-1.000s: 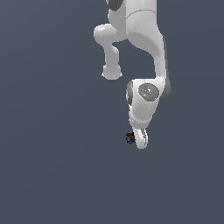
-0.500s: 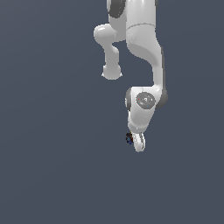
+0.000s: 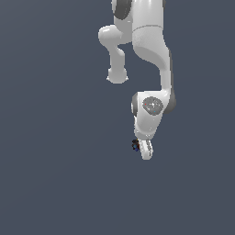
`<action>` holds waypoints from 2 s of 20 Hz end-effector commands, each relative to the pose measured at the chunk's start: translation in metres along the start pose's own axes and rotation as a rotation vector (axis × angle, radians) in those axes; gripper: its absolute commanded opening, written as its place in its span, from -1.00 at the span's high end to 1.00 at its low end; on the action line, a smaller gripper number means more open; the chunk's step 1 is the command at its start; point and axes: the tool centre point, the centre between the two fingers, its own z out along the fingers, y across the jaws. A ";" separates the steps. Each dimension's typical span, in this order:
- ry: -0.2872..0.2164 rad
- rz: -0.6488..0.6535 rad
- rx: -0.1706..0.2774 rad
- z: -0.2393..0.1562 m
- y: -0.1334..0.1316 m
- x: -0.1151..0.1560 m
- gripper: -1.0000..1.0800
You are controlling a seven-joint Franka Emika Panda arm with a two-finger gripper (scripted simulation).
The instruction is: Pick up the object and move it to a goal position.
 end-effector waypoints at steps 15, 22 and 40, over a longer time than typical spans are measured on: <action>-0.001 0.000 0.000 -0.039 0.004 0.021 1.00; -0.002 0.001 -0.002 -0.102 0.011 0.055 1.00; 0.000 0.002 -0.005 -0.301 0.028 0.161 1.00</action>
